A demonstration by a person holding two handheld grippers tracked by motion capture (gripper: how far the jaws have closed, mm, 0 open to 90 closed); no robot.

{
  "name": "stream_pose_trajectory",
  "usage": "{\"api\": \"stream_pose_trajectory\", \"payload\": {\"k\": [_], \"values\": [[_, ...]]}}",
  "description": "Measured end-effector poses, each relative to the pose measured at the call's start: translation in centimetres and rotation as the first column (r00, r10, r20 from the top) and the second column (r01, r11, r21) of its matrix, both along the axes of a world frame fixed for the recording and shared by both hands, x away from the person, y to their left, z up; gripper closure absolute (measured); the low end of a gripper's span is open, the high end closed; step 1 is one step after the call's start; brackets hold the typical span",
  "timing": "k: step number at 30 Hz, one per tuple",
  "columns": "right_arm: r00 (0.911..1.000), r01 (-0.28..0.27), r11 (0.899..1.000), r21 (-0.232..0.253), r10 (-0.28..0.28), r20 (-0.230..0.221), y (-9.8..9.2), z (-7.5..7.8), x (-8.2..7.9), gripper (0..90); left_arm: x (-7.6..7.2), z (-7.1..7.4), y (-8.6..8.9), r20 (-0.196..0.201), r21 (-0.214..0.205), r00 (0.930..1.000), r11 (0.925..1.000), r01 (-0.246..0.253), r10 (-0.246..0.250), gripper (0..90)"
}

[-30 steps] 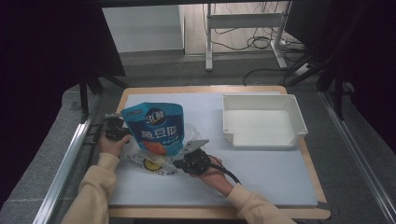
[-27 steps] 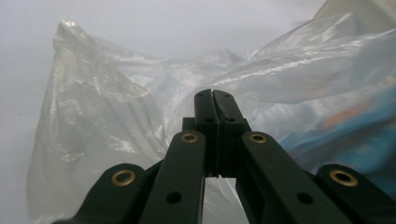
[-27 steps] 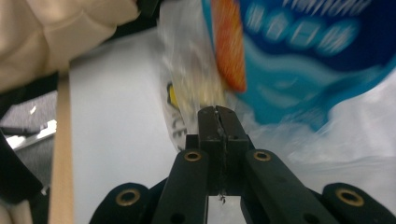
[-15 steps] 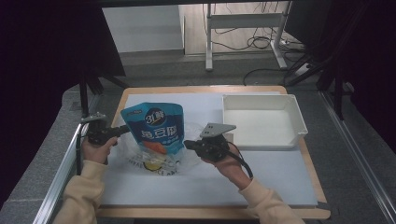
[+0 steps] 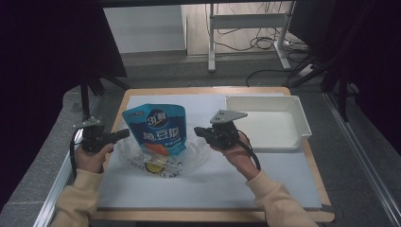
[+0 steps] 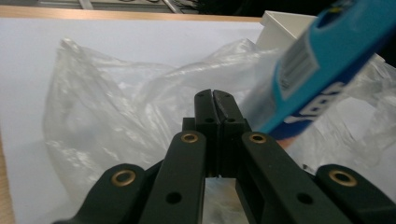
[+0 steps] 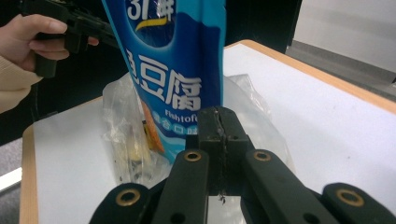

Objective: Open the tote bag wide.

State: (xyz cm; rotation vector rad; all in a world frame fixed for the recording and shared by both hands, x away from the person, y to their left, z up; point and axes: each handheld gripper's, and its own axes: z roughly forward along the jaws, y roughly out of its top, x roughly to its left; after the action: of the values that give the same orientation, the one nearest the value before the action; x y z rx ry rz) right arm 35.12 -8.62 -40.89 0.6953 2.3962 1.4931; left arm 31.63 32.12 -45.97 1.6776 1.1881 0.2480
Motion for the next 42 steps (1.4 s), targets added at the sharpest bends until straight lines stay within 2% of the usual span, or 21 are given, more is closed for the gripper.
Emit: {"api": "stream_pose_trajectory", "payload": {"k": [3,4,5,6,8,11,14,18,21,22,23,24,26,28,29,31,36,37,38,41,42], "values": [[0.9999,-0.001,0.999,-0.039,0.001,-0.01,0.9,-0.1,0.6,88.9,-0.4,-0.4,-0.6,-0.014,0.006,0.9998,0.9999,0.016,-0.016,89.8],[0.9998,0.003,0.998,-0.062,-0.004,-0.022,1.4,-0.6,1.1,88.9,-0.4,-0.7,-0.8,-0.024,0.008,0.9995,0.9998,0.018,-0.018,89.8],[0.998,0.032,0.993,-0.111,-0.037,-0.05,2.2,-2.1,2.2,88.8,-0.5,-1.1,-1.0,-0.037,0.015,0.9991,0.9997,0.02,-0.019,89.8],[0.998,0.032,0.993,-0.111,-0.037,-0.05,2.2,-2.1,2.2,88.8,-0.4,-1.6,-1.1,-0.055,0.02,0.9983,0.9996,0.022,-0.021,89.8],[0.9916,0.069,0.991,-0.119,-0.081,-0.101,2.9,-4.2,3.5,88.9,-0.3,-3.0,-1.2,-0.093,0.028,0.9953,0.9991,0.03,-0.028,89.8],[0.9829,0.124,0.983,-0.135,-0.14,-0.119,4.2,-7.0,4.3,88.9,-0.2,-4.6,-1.2,-0.135,0.031,0.9898,0.9983,0.049,-0.045,89.8],[0.9796,0.147,0.979,-0.142,-0.164,-0.115,4.6,-7.8,4.5,88.9,-0.3,-5.6,-1.3,-0.16,0.034,0.9853,0.9972,0.066,-0.06,89.8],[0.9686,0.2,0.968,-0.153,-0.219,-0.118,5.1,-9.3,5.2,88.9,-0.3,-6.7,-1.5,-0.191,0.044,0.9787,0.9954,0.085,-0.075,89.8],[0.9566,0.23,0.959,-0.164,-0.254,-0.144,5.2,-10.5,5.9,88.9,-0.6,-7.4,-1.5,-0.215,0.059,0.9732,0.9935,0.097,-0.082,89.8],[0.951,0.243,0.954,-0.174,-0.27,-0.15,5.2,-10.9,6.1,88.8,-0.6,-7.5,-1.5,-0.219,0.064,0.9724,0.9931,0.098,-0.082,89.8],[0.9445,0.264,0.944,-0.198,-0.295,-0.146,5.2,-11.6,6.5,88.9,-0.7,-7.7,-1.5,-0.227,0.06,0.9704,0.9934,0.098,-0.082,89.8],[0.9445,0.264,0.944,-0.198,-0.295,-0.146,5.2,-11.6,6.5,88.9,-0.8,-7.9,-1.4,-0.232,0.058,0.9692,0.9934,0.099,-0.083,89.8],[0.9375,0.279,0.936,-0.217,-0.314,-0.15,5.1,-12.1,6.9,88.9,-0.9,-8.2,-1.4,-0.243,0.057,0.966,0.993,0.104,-0.087,89.8],[0.9288,0.296,0.926,-0.233,-0.336,-0.156,4.9,-12.7,7.4,88.9,-1.1,-8.5,-1.5,-0.256,0.067,0.9625,0.9916,0.111,-0.09,89.8],[0.9272,0.301,0.925,-0.23,-0.341,-0.156,4.8,-12.8,7.5,88.9,-1.2,-8.7,-1.6,-0.263,0.087,0.9607,0.9895,0.116,-0.089,89.8],[0.9225,0.317,0.921,-0.227,-0.355,-0.151,4.4,-12.8,7.7,88.9,-1.4,-9.0,-1.6,-0.271,0.091,0.9583,0.9887,0.119,-0.09,89.8],[0.9194,0.326,0.919,-0.223,-0.363,-0.151,4.1,-12.9,7.8,88.8,-1.4,-9.3,-1.5,-0.279,0.085,0.9563,0.9898,0.115,-0.087,89.8],[0.9216,0.321,0.922,-0.216,-0.357,-0.153,4.1,-12.9,7.7,88.8,-1.4,-9.2,-1.5,-0.272,0.085,0.9585,0.9899,0.113,-0.086,89.8],[0.923,0.311,0.93,-0.196,-0.345,-0.17,4.1,-12.7,7.6,88.8,-1.5,-8.9,-1.6,-0.26,0.08,0.9617,0.9904,0.112,-0.088,89.8],[0.9379,0.289,0.945,-0.151,-0.311,-0.153,4.1,-11.5,6.7,88.8,-2.0,-7.2,-1.3,-0.189,0.054,0.9786,0.9941,0.094,-0.082,89.8],[0.9454,0.276,0.952,-0.135,-0.294,-0.141,4.1,-10.8,6.3,88.8,-2.2,-6.7,-1.3,-0.171,0.052,0.9819,0.9945,0.091,-0.081,89.8]]}}
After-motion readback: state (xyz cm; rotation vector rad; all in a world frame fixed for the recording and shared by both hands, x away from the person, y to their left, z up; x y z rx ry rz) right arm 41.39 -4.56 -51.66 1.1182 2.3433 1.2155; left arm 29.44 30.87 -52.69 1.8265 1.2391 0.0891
